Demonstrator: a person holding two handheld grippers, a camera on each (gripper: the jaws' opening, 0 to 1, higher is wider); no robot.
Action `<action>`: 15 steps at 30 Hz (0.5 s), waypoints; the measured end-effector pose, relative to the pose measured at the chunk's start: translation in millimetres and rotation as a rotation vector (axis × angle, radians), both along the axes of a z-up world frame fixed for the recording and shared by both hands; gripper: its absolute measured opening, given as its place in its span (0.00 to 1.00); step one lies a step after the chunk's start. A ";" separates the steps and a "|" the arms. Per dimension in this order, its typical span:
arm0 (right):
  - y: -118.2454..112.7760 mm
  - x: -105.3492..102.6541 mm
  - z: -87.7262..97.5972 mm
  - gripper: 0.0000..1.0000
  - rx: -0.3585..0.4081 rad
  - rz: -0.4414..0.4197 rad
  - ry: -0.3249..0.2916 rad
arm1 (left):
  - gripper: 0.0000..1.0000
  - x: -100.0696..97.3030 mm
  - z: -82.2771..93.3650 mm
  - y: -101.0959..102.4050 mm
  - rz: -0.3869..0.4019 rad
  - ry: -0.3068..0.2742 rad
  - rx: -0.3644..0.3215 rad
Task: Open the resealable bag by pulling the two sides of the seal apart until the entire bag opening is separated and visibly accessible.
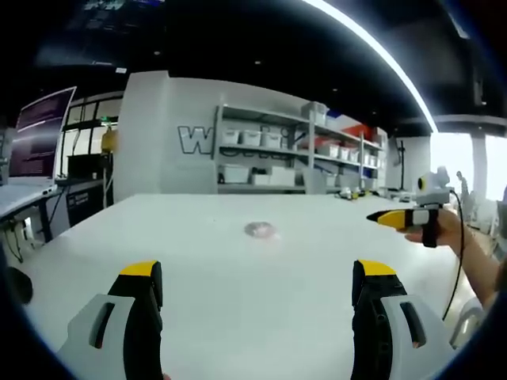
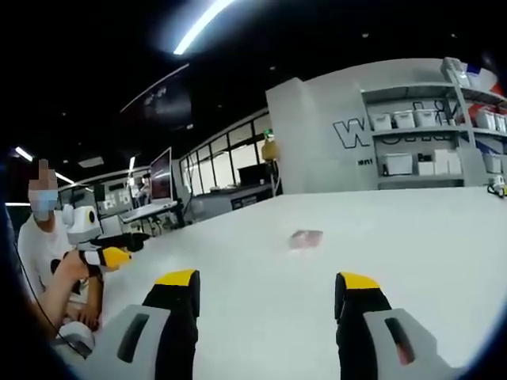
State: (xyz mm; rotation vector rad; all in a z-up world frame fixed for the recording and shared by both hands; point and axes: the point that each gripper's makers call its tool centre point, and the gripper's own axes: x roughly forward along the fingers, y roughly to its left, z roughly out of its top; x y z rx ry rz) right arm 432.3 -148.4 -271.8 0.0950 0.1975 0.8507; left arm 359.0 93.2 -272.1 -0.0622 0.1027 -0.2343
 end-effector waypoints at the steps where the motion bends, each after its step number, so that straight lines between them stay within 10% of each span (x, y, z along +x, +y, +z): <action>1: -0.1 0.3 0.2 0.69 -0.004 0.000 -0.003 | 1.00 -0.1 0.2 0.3 0.001 -0.001 -0.001; 15: 3.1 3.5 1.1 0.69 -0.010 -0.001 -0.012 | 1.00 0.3 -3.8 1.0 0.003 0.020 -0.007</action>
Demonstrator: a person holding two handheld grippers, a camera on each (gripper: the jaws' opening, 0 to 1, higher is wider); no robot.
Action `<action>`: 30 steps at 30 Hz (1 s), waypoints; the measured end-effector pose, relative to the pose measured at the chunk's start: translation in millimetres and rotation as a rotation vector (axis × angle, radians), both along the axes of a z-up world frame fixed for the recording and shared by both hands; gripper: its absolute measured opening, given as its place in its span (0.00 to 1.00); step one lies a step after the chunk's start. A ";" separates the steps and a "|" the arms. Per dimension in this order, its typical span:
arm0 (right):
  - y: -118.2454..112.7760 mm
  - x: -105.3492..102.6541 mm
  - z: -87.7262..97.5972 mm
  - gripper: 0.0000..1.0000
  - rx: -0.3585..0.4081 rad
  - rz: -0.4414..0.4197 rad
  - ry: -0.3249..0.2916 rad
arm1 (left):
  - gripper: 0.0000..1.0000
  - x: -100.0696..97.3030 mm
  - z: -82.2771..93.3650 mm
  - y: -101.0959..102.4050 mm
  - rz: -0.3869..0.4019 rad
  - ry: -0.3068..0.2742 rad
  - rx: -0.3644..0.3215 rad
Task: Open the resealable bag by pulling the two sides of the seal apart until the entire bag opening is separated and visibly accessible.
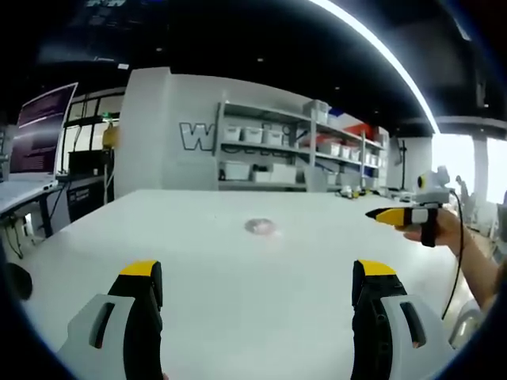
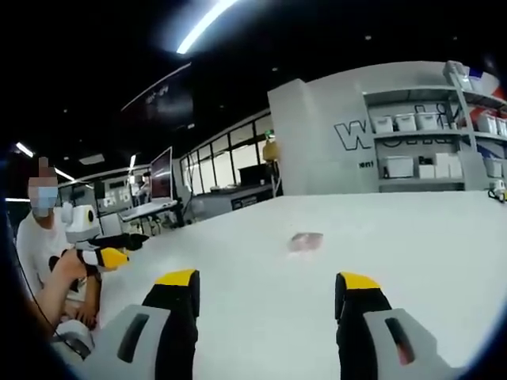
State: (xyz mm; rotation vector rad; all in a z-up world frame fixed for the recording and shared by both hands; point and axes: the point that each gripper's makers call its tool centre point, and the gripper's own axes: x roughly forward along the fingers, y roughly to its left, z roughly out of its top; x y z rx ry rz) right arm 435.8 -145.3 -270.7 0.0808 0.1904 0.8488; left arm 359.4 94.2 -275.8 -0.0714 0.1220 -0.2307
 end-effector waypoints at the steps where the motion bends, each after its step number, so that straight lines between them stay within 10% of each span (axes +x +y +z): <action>1: 0.1 0.1 -0.1 0.69 -0.002 0.000 0.000 | 1.00 0.1 0.2 0.1 0.001 -0.001 0.000; 30: 11.4 2.2 -1.6 0.65 -0.031 0.024 -0.005 | 1.00 -3.4 0.8 -1.9 0.004 -0.002 0.002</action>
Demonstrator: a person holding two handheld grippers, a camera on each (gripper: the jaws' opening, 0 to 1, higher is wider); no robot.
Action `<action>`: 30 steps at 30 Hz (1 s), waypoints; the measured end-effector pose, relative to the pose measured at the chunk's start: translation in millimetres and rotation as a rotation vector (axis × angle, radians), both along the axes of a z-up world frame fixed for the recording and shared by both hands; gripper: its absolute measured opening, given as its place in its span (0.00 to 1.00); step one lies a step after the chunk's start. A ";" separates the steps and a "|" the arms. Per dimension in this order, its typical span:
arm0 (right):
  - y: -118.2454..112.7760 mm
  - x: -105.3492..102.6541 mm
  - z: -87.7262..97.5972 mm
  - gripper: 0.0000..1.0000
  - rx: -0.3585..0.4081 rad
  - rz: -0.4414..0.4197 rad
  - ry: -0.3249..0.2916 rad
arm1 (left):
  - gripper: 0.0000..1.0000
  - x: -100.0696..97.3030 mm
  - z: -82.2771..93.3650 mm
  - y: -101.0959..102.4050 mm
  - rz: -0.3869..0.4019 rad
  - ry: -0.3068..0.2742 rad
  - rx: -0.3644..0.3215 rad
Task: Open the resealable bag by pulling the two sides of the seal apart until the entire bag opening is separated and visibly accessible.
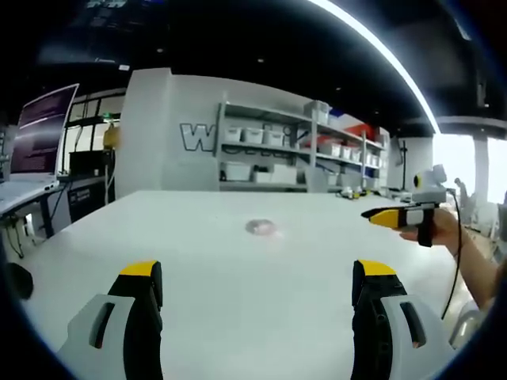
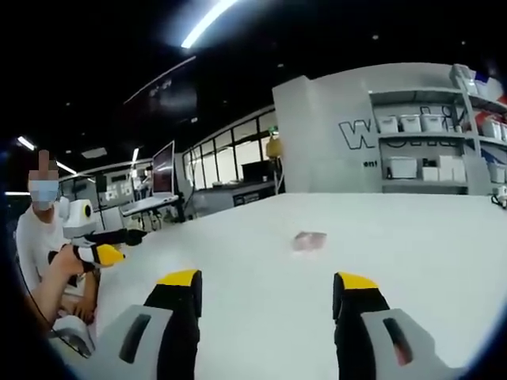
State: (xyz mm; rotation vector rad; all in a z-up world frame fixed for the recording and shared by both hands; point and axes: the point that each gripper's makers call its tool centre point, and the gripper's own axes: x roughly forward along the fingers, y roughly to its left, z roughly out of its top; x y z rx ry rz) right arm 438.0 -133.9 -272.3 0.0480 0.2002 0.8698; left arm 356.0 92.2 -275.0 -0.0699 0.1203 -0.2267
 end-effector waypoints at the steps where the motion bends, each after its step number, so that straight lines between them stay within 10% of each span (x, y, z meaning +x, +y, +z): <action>1: 0.4 0.2 -0.2 0.63 -0.002 0.002 -0.001 | 1.00 0.3 -0.4 -0.2 -0.001 0.001 0.001; 14: 11.0 6.0 14.4 0.68 0.075 0.022 -0.026 | 1.00 1.7 -1.0 -2.2 -0.004 0.000 -0.002; 30: 8.4 22.3 16.2 0.61 -0.014 -0.008 -0.060 | 1.00 -1.5 1.4 -6.1 -0.017 -0.005 -0.005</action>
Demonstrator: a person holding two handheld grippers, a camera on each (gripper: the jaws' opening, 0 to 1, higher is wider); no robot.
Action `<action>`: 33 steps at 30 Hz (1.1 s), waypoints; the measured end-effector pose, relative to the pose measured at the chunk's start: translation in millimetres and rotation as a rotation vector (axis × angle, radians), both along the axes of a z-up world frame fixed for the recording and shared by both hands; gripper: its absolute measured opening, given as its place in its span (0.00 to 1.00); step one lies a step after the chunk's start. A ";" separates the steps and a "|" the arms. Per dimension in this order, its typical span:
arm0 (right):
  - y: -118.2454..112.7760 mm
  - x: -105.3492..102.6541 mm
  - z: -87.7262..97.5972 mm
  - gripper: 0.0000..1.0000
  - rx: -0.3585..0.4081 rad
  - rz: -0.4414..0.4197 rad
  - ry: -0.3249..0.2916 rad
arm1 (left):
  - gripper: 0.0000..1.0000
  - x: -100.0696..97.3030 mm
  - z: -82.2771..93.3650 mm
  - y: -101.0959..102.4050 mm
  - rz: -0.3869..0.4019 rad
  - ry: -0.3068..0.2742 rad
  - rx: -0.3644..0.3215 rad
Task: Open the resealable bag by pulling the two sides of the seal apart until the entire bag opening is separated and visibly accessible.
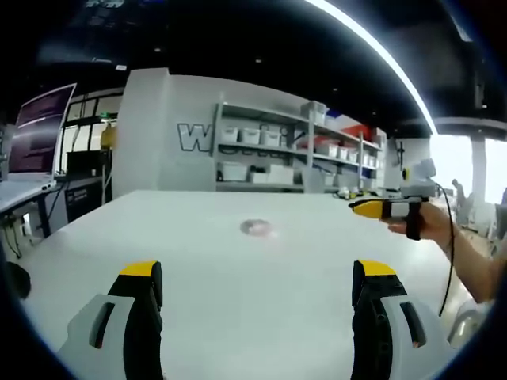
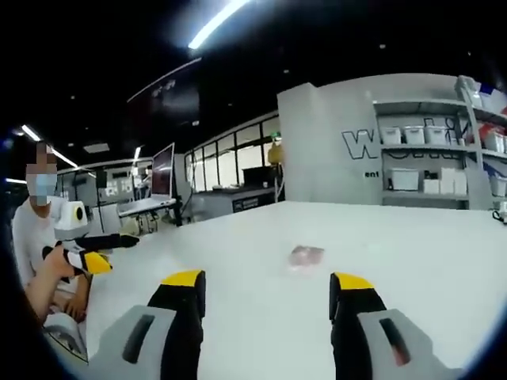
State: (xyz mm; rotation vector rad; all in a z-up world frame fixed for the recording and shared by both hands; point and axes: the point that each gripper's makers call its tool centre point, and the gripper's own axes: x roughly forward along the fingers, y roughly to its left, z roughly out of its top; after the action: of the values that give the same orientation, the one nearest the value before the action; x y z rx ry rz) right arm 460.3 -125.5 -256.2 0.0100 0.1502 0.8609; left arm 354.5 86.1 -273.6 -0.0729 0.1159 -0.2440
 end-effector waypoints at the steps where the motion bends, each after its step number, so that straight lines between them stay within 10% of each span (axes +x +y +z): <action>1: -0.3 0.8 -0.4 0.61 -0.005 -0.002 0.000 | 1.00 -0.5 0.2 -0.6 -0.002 0.001 0.001; 33: 7.8 16.8 1.4 0.53 -0.009 -0.007 -0.014 | 1.00 -5.9 6.7 -5.4 -0.022 -0.013 0.017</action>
State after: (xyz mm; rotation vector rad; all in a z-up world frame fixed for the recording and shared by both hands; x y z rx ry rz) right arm 477.1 -117.7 -254.7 -0.0038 0.1405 0.8534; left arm 348.7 80.7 -266.9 -0.0528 0.1060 -0.2655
